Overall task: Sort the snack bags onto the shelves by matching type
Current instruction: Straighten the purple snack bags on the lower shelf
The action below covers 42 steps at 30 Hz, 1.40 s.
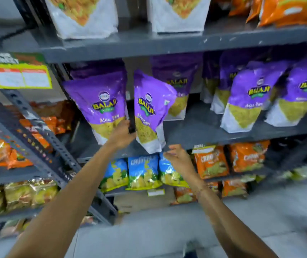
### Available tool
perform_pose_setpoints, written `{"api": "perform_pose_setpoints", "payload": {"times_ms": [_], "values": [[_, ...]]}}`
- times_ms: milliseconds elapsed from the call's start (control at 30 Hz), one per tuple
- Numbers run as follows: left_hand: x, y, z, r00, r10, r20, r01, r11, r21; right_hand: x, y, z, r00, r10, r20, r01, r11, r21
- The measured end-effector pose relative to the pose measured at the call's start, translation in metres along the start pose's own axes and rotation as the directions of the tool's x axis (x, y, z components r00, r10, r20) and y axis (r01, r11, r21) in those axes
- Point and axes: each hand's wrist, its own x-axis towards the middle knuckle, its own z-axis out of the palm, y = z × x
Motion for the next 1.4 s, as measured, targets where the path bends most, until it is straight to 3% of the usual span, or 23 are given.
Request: {"api": "perform_pose_setpoints", "payload": {"times_ms": [100, 200, 333, 500, 667, 867, 1067, 1400], "values": [[0.025, -0.001, 0.006, 0.986, -0.152, 0.071, 0.154, 0.988, -0.019, 0.016, 0.009, 0.012, 0.998, -0.063, 0.028, 0.065, 0.996, -0.057], [0.050, -0.024, 0.022, 0.967, -0.162, 0.196, 0.173, 0.984, -0.036, 0.034, 0.007, 0.024, 0.986, -0.154, 0.072, 0.158, 0.985, -0.064], [0.050, -0.011, 0.036, 0.979, -0.174, 0.108, 0.189, 0.970, -0.151, 0.058, 0.002, 0.038, 0.995, -0.061, 0.079, 0.071, 0.989, -0.133], [0.053, -0.031, 0.044, 0.971, -0.196, 0.136, 0.231, 0.915, -0.330, 0.074, 0.004, 0.030, 0.982, -0.179, 0.053, 0.185, 0.972, -0.145], [0.056, -0.030, 0.050, 0.961, -0.114, 0.252, 0.201, 0.914, -0.352, 0.106, 0.005, -0.027, 0.938, -0.208, 0.278, 0.240, 0.967, -0.087], [0.072, 0.018, 0.083, 0.996, -0.064, 0.070, 0.089, 0.880, -0.466, 0.146, 0.001, -0.090, 0.932, -0.146, 0.332, 0.128, 0.989, 0.076], [0.085, 0.056, 0.114, 0.997, -0.077, -0.021, 0.062, 0.916, -0.397, 0.167, 0.014, -0.136, 0.929, -0.108, 0.355, 0.103, 0.994, 0.032], [0.080, 0.062, 0.129, 0.985, -0.143, -0.095, 0.102, 0.932, -0.347, 0.177, 0.027, -0.135, 0.899, -0.107, 0.425, 0.110, 0.994, 0.017]]}}
